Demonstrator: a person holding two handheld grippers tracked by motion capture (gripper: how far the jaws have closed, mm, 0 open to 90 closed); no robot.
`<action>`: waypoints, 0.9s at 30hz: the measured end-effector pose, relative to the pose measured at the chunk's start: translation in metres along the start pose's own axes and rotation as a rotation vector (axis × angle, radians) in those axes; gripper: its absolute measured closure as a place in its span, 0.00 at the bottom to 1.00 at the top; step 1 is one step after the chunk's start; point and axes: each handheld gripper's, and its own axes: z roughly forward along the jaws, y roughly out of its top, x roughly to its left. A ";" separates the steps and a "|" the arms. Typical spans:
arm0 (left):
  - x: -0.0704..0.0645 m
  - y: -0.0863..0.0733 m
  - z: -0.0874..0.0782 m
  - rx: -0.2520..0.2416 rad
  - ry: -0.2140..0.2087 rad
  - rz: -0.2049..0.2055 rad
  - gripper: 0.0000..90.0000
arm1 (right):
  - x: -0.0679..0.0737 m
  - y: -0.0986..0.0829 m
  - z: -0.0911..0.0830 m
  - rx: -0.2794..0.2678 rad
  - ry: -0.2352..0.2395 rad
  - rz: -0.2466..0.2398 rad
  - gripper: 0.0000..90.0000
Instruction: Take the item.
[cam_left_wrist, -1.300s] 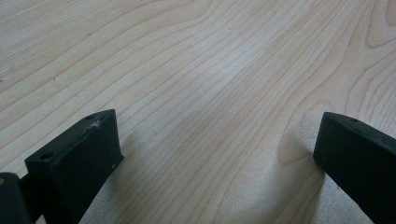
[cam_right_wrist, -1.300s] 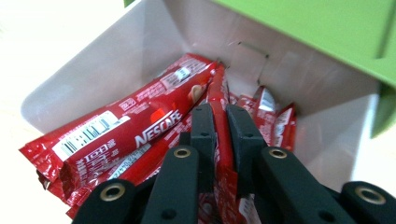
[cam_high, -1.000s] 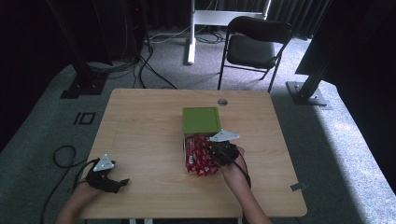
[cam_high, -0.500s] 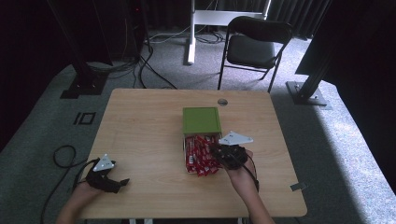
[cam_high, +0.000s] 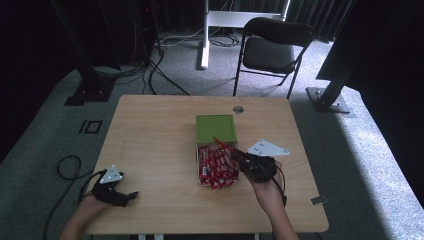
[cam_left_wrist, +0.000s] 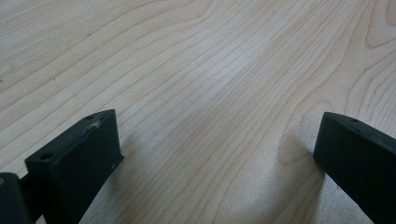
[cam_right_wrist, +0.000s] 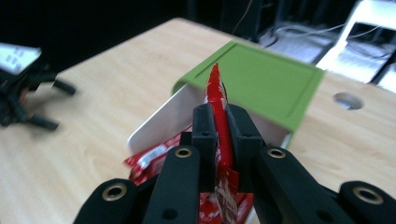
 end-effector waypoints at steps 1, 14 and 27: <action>0.000 0.000 0.000 0.000 0.000 0.000 0.02 | -0.002 0.001 -0.002 -0.017 -0.016 0.009 0.93; 0.000 0.000 0.000 -0.001 0.000 0.000 0.02 | -0.037 -0.007 0.003 -0.086 -0.198 0.092 0.92; 0.000 0.000 0.000 -0.001 0.000 0.000 0.02 | -0.080 -0.039 0.048 -0.019 -0.317 0.193 0.92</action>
